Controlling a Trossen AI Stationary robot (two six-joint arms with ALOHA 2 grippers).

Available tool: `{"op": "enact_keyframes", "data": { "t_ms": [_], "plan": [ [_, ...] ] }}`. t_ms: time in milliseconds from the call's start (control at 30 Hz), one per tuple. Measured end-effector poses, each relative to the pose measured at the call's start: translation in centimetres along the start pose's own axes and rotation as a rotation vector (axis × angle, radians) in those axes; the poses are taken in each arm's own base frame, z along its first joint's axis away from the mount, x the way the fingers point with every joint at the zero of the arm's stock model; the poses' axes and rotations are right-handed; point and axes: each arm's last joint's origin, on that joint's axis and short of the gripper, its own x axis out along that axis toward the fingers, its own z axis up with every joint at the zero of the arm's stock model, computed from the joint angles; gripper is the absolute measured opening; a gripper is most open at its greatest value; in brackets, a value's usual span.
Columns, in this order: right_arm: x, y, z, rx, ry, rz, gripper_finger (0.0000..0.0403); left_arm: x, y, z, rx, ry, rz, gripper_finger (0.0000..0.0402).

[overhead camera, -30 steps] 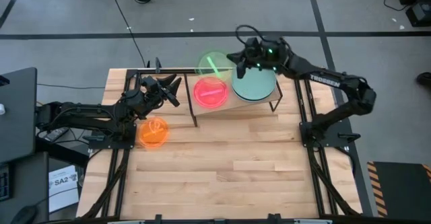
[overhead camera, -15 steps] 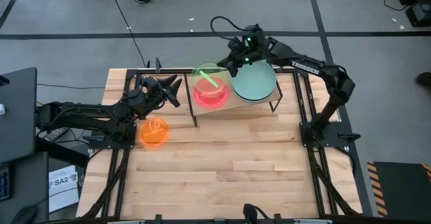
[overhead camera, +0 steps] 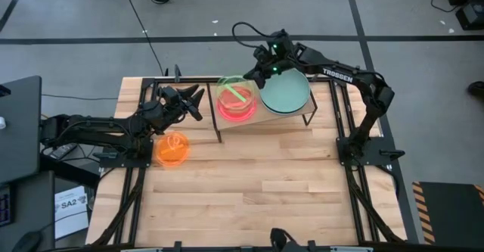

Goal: Place and stack plates onto a shelf
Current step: Stack the small green plate on top of the small pink plate on the shelf

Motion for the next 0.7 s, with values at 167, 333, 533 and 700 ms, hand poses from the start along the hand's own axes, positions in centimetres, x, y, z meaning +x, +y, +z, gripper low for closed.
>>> {"op": "enact_keyframes", "data": {
  "t_ms": [167,333,533,700],
  "plan": [
    [0.13,0.12,-0.52,-0.017,0.046,-0.009,0.0009,0.0,0.0,0.0,0.0,0.0,0.0,0.016],
    [0.35,0.53,-0.75,-0.023,0.064,-0.001,0.0009,0.0,0.01,0.0,0.0,0.0,0.0,0.016],
    [0.38,0.51,-0.72,-0.027,0.058,-0.029,0.0009,0.0,0.0,0.01,-0.001,-0.001,0.0,0.016],
    [0.39,0.53,-0.73,-0.024,0.059,-0.027,0.0014,0.0,0.0,0.01,-0.001,-0.001,0.0,0.016]
  ]
}}
